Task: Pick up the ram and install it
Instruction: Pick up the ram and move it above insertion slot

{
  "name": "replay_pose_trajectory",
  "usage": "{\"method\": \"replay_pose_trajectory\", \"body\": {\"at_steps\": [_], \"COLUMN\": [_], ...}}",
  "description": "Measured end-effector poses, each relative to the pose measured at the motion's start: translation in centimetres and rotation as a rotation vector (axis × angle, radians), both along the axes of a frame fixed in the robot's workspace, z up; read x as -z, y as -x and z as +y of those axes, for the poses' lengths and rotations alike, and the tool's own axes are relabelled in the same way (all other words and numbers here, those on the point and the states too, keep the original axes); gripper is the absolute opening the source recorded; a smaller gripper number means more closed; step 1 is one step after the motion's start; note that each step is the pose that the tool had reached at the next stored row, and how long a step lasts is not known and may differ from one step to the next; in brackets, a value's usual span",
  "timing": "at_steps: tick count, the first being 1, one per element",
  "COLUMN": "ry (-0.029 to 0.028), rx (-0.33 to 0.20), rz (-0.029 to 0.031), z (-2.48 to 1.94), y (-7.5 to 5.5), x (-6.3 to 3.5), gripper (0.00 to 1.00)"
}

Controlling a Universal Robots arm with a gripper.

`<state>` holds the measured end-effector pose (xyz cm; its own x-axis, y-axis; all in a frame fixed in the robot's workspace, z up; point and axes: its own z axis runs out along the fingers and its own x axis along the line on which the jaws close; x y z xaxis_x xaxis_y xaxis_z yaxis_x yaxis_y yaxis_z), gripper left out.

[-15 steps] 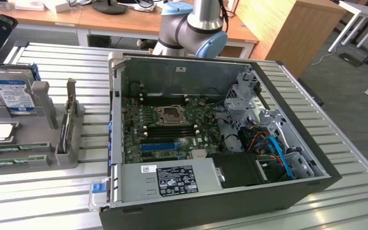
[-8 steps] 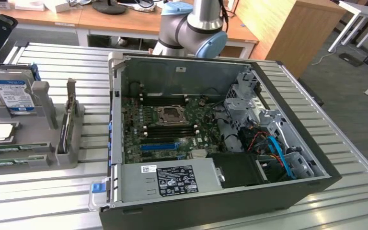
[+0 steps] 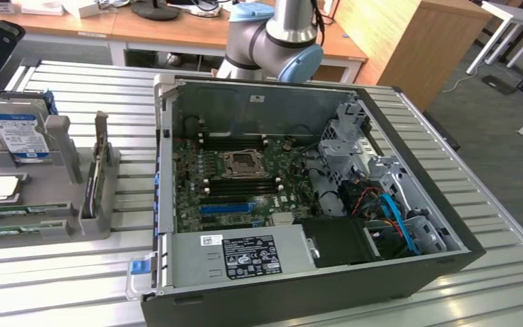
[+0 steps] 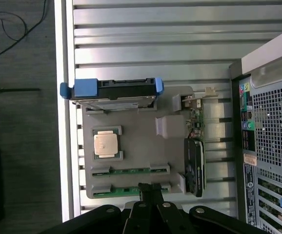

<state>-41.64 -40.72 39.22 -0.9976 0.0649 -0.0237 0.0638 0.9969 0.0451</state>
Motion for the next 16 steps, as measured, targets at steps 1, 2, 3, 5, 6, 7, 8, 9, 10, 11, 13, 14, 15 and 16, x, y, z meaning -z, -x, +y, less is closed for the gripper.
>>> {"method": "replay_pose_trajectory", "body": {"at_steps": [1,2,3,5,6,7,8,9,10,11,13,14,15,16], "ry": [0.0,0.0,0.0,0.0,0.0,0.0,0.0,0.0,0.0,0.0,0.0,0.0,0.0,0.0], "rx": [-0.007,-0.015,-0.025,-0.046,-0.058,-0.07,-0.082,-0.094,-0.105,-0.117,-0.139,-0.15,-0.16,-0.17], "rz": [0.0,0.0001,0.0,0.0,0.0,0.0,0.0,0.0,0.0,0.0,0.0,0.0,0.0,0.0], "z": [0.0,0.0,0.0,0.0,0.0,0.0,0.0,0.0,0.0,0.0,0.0,0.0,0.0,0.0], "y": [0.0,0.0,0.0,0.0,0.0,0.0,0.0,0.0,0.0,0.0,0.0,0.0,0.0,0.0], "x": [0.0,0.0,0.0,0.0,0.0,0.0,0.0,0.0,0.0,0.0,0.0,0.0,0.0,0.0], "gripper": [0.11,0.11,0.11,0.11,0.11,0.11,0.11,0.11,0.11,0.11,0.11,0.11,0.11,0.11]}}
